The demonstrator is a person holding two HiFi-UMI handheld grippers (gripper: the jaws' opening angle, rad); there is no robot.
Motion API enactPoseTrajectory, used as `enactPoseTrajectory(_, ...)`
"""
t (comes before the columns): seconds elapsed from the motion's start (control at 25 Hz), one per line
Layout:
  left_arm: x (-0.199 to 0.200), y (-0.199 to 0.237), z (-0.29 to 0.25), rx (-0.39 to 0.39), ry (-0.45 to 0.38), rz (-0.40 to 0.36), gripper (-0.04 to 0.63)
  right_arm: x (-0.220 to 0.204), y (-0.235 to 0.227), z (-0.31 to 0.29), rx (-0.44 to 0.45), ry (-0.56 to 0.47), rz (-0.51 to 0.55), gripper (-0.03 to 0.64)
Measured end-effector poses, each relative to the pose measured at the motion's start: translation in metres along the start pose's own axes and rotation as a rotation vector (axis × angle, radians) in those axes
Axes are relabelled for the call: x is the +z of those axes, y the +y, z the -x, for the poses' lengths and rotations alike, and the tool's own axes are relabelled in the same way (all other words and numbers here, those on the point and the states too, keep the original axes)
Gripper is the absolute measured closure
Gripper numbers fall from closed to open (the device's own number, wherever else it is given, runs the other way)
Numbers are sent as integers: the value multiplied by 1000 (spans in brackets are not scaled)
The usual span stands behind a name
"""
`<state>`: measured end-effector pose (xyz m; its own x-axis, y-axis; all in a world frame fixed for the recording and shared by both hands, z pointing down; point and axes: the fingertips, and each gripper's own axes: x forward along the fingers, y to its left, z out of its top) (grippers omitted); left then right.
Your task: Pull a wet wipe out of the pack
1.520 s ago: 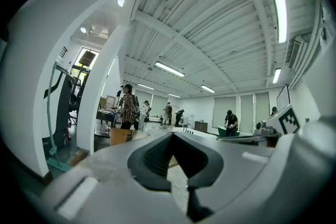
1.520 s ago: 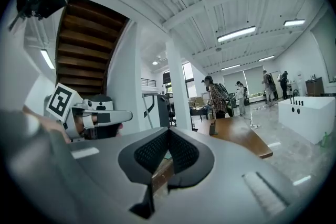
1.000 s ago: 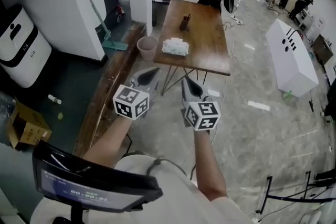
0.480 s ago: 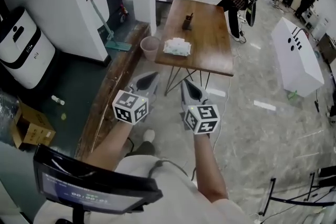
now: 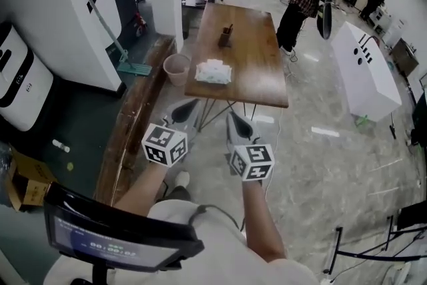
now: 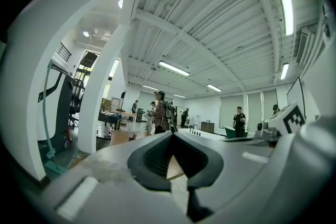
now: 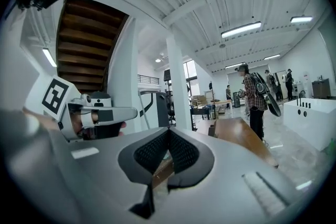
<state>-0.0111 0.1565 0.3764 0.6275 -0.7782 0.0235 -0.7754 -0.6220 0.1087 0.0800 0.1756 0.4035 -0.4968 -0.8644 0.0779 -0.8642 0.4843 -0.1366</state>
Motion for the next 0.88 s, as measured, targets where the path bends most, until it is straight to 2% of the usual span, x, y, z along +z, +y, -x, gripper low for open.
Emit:
enactPoseTrajectory(0.52, -3, 124, -50, -51, 23, 70, 592, 6, -8, -110, -69, 20, -10, 609)
enactPoseTrajectory(0.88, -11, 179, -71, -123, 32, 90, 592, 3, -13, -157, -147, 14, -32, 609)
